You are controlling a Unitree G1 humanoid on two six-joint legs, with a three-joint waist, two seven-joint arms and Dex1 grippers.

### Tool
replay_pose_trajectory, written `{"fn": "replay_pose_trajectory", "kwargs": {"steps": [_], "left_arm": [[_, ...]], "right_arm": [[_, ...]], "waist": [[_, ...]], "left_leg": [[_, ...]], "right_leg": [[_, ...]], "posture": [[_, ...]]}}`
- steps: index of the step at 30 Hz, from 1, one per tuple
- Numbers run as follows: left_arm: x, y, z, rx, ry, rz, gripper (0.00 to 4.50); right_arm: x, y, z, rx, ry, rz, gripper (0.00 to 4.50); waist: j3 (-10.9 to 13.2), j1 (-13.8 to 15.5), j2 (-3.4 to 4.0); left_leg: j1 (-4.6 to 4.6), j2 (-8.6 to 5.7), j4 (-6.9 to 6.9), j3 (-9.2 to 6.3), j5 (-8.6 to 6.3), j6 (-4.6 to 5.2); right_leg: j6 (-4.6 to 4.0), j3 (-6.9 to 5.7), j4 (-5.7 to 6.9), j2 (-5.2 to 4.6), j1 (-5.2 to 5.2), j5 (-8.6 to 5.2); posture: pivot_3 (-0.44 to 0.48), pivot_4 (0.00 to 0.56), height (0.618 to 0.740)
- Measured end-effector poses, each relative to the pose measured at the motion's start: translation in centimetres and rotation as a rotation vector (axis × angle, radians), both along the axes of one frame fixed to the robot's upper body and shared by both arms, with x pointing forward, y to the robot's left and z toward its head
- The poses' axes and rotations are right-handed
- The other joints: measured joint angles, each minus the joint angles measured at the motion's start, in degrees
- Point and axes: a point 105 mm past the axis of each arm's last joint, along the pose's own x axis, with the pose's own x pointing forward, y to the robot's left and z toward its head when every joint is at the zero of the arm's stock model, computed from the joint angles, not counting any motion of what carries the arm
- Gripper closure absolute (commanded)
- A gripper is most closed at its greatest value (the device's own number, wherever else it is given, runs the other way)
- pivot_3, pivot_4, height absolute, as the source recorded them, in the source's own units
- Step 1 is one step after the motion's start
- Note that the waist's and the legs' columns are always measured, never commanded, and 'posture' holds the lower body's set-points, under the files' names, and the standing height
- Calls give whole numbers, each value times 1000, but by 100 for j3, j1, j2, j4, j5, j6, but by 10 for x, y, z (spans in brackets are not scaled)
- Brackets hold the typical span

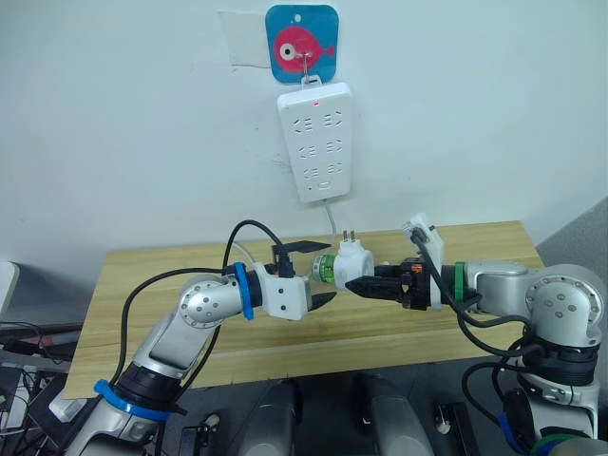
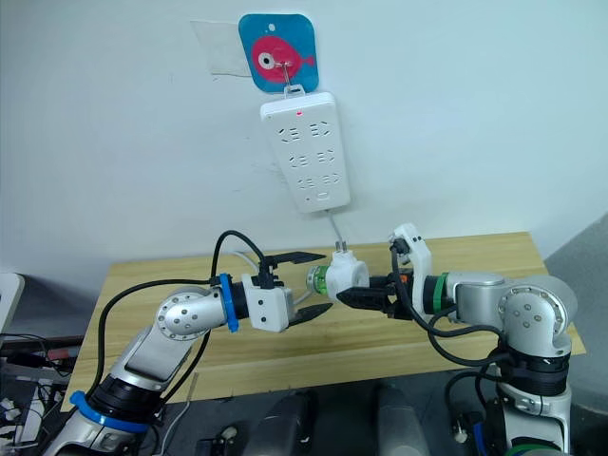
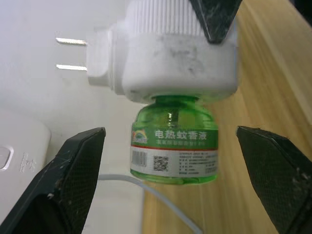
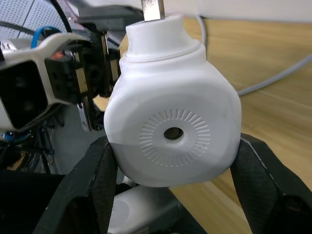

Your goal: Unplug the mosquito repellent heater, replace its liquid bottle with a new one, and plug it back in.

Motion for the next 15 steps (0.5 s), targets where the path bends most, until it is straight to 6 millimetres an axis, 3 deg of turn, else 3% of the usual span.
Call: {"fn": "replay_pose_trajectory", "kwargs": {"steps": [2, 4, 11, 15], "left_arm": [[0, -3, 1, -12, -7, 0, 0], [0, -3, 1, -12, -9, 0, 389], [1, -3, 1, 8, -23, -4, 2284], [2, -3, 0, 13, -16, 5, 2285]], "right_arm": [[0, 0, 1, -4, -3, -7, 1565], [1, 1, 0, -7, 1, -14, 1565], [0, 5, -3, -1, 18, -23, 1565], [0, 6, -4, -2, 24, -34, 1565]], "waist": [[0, -2, 0], [0, -8, 0], [0, -14, -1], [0, -15, 0]], "left_leg": [[0, 1, 0, -2, 0, 0], [1, 2, 0, -1, 0, 0], [4, 0, 4, 1, 0, 0], [7, 0, 4, 0, 0, 0]], "right_leg": [[0, -1, 4, 1, 0, 0], [0, -1, 9, 1, -2, 0], [0, 1, 26, 6, -3, -1], [-1, 0, 32, 8, -4, -1]], "posture": [[-65, 236, 740], [-65, 236, 740], [-67, 242, 740], [-68, 240, 740]]}}
